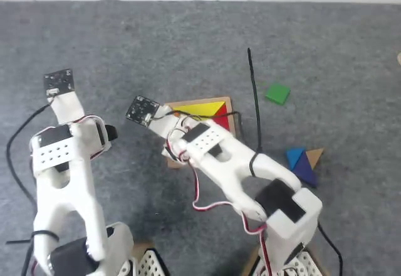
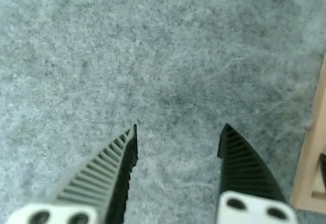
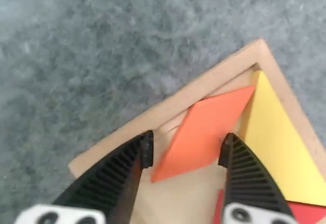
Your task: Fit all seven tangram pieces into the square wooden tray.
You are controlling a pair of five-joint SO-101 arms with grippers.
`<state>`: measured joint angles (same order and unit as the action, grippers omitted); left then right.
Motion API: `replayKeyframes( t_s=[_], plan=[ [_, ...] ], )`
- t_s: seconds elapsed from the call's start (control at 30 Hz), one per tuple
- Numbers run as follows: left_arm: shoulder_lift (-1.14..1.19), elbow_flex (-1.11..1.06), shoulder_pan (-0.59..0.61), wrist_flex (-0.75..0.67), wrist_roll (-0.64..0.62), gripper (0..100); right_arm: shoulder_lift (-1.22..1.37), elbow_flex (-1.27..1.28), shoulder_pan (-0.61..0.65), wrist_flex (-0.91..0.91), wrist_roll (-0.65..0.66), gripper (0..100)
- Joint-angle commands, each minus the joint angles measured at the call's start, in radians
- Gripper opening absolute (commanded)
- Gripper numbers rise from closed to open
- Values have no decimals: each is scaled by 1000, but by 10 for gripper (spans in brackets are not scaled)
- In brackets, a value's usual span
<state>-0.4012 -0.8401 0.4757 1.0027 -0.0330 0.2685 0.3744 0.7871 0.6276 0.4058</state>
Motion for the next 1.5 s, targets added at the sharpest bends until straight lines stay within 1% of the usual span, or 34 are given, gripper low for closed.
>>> replayKeyframes(
  t_s=[0.0,0.03,0.17,0.23,0.43,0.57,0.67,0.73,0.8,0.87,0.93,1.0,1.1,1.17,1.23,1.33,1.47],
  plan=[
    [-31,8,2,-17,-8,250,30,-98,-18,90,6,225],
    [-31,8,2,-17,-8,250,38,-107,-18,110,6,217],
    [-31,8,2,-17,-8,250,41,-109,-13,156,11,100],
    [-31,8,2,-17,-8,250,41,-110,-12,171,11,68],
    [-31,8,2,-17,-8,250,21,-110,-13,193,8,61],
    [-31,8,2,-17,-8,250,-122,-107,-24,266,6,61],
    [-31,7,2,-32,-8,250,-282,-107,-74,348,11,61],
    [-31,7,2,-35,-8,250,-398,-106,-134,409,12,61],
    [-31,1,2,-37,-8,250,-495,-106,-211,483,32,61],
    [-31,-1,2,-37,-8,250,-567,-94,-291,556,81,61],
    [-31,-2,2,-37,-8,250,-607,-46,-381,591,121,61],
    [-31,-2,2,-37,-8,250,-607,57,-455,541,166,61],
    [-31,-2,0,-37,-8,250,-570,238,-527,348,213,62],
    [-31,-4,0,-37,-8,250,-536,316,-558,216,218,65],
    [-31,-4,0,-37,-8,250,-490,359,-565,127,218,65],
    [-31,-4,0,-37,-8,250,-414,376,-559,71,216,84],
    [-31,-4,0,-37,-8,250,-375,358,-595,64,215,169]
  ],
)
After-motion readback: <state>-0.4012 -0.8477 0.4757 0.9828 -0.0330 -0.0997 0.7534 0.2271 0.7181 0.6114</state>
